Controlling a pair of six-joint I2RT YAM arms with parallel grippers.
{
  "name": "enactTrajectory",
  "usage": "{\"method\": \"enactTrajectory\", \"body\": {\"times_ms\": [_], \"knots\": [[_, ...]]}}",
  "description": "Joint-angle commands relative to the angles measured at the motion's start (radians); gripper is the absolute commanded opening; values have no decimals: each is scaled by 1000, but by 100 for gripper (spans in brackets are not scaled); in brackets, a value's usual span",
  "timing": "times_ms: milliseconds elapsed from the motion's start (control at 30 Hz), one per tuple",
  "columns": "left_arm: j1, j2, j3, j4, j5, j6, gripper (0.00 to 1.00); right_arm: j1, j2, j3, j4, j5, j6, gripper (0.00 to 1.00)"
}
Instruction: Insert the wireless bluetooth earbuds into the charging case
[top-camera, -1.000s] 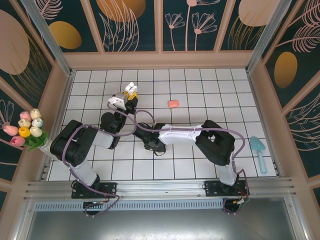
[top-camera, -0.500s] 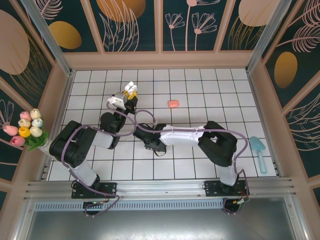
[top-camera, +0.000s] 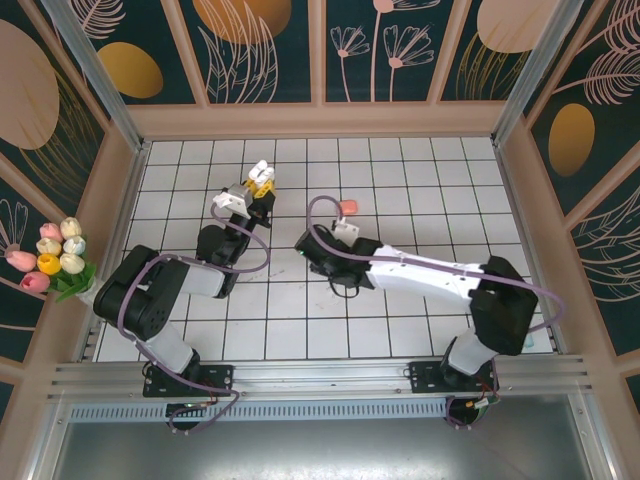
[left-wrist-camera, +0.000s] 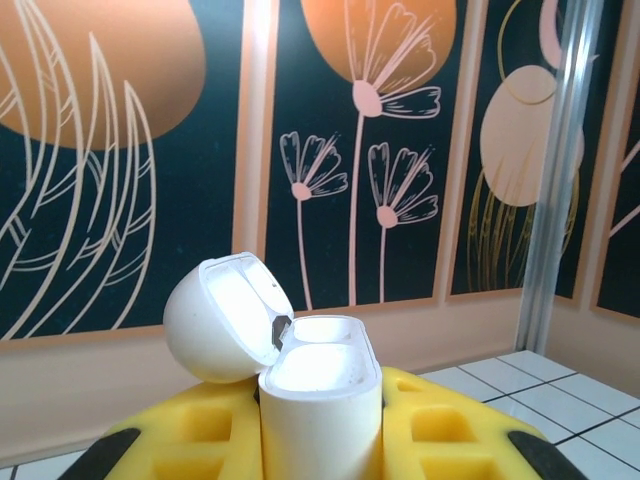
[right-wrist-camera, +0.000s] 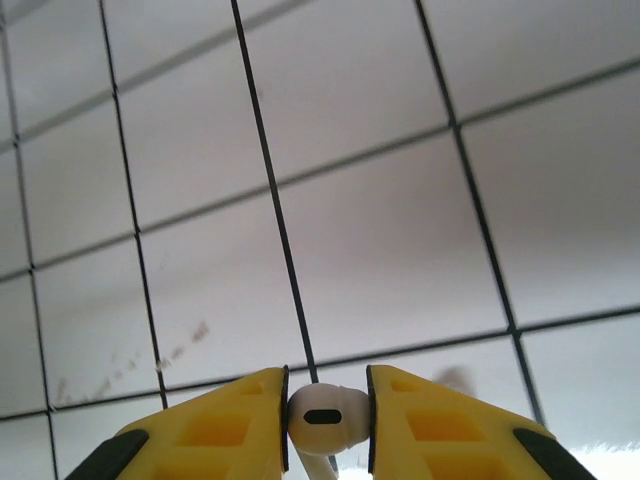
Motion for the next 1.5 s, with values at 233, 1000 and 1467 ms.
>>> {"method": "enactTrajectory", "body": {"times_ms": [233,1000,1467], "knots": [[-5,-54,18,143,285,15,0,-141,-245,-20,306,74,-344,25],[-131,-41,209,-159,180,164,0,-201,-335,-60,907,-218,-763,24],[-144,-57,269,-286,186,140,0,-209,-267,-134,1148,-389,-764,23]]}}
